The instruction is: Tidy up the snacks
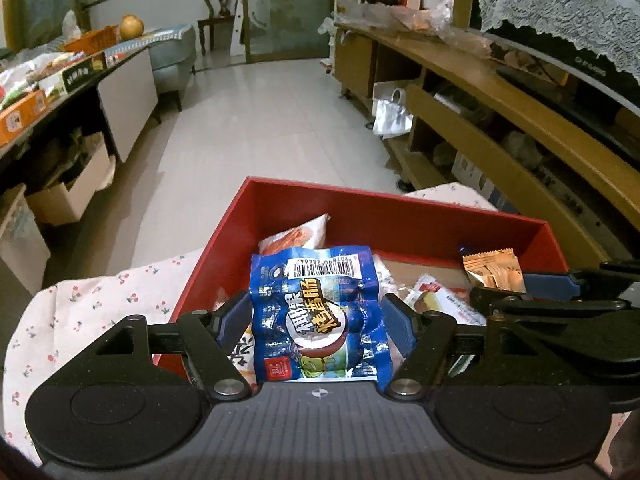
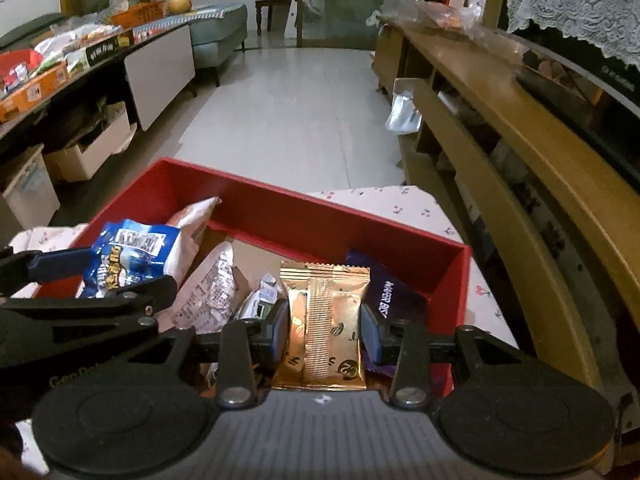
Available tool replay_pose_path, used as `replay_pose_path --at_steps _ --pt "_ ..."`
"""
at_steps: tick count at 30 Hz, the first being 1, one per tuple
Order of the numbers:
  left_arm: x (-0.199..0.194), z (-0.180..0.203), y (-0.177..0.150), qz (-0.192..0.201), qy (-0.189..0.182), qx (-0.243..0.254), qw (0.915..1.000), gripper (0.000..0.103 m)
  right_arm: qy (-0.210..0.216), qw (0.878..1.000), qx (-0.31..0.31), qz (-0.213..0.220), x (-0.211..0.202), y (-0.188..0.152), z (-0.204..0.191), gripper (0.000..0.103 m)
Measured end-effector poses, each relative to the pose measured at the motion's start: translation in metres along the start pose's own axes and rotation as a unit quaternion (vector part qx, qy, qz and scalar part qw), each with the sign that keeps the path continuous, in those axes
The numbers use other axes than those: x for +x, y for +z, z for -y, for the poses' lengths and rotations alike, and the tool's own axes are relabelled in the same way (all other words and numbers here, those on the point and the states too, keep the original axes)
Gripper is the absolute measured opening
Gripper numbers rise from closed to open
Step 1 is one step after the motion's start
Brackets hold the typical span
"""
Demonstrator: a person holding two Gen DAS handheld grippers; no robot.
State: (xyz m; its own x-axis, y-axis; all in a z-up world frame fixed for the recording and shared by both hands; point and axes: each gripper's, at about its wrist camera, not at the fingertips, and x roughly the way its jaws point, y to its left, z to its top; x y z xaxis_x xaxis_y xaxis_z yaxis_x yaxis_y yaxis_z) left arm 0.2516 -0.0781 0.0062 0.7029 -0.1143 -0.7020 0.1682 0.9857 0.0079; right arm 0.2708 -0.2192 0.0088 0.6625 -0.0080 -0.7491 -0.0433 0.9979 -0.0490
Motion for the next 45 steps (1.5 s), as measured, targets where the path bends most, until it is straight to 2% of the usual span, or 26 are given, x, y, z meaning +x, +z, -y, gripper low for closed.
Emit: replay_pose_path --at_steps 4,8,13,17,24,31,39,42,45 --pt "-0.002 -0.003 0.001 -0.003 0.004 0.005 1.0 0.079 -0.008 1.0 0.002 -0.003 0.003 0.001 -0.001 0.064" --pt "-0.005 -0.005 0.001 -0.004 0.018 0.006 0.9998 0.088 -0.012 1.0 0.004 -0.001 -0.002 0.001 0.0 0.072" --pt "-0.013 -0.005 0.0 -0.003 0.029 0.009 0.9996 0.091 -0.014 1.0 0.003 0.005 -0.01 0.001 0.0 0.079" --pt "-0.021 -0.007 0.0 0.003 0.039 0.011 0.9992 0.095 -0.009 1.0 0.009 0.017 -0.019 0.005 0.003 0.089" --pt "-0.038 -0.017 -0.001 0.017 0.052 -0.002 0.9985 0.103 -0.015 1.0 0.012 0.023 -0.035 0.002 0.004 0.089" --pt "-0.06 -0.021 -0.01 0.024 0.055 -0.019 0.998 0.103 -0.012 0.999 0.034 0.026 -0.068 -0.014 0.01 0.089" --pt "-0.093 -0.012 -0.039 0.045 0.08 0.006 0.9958 0.103 0.019 0.998 0.06 0.026 -0.112 -0.046 0.005 0.09" --pt "-0.103 -0.005 -0.05 0.045 0.091 0.026 0.9945 0.103 0.015 0.998 0.051 0.024 -0.125 -0.062 -0.004 0.091" --pt "-0.114 -0.009 -0.06 0.04 0.071 0.013 0.9966 0.103 0.01 0.998 0.052 0.024 -0.136 -0.077 -0.007 0.091"
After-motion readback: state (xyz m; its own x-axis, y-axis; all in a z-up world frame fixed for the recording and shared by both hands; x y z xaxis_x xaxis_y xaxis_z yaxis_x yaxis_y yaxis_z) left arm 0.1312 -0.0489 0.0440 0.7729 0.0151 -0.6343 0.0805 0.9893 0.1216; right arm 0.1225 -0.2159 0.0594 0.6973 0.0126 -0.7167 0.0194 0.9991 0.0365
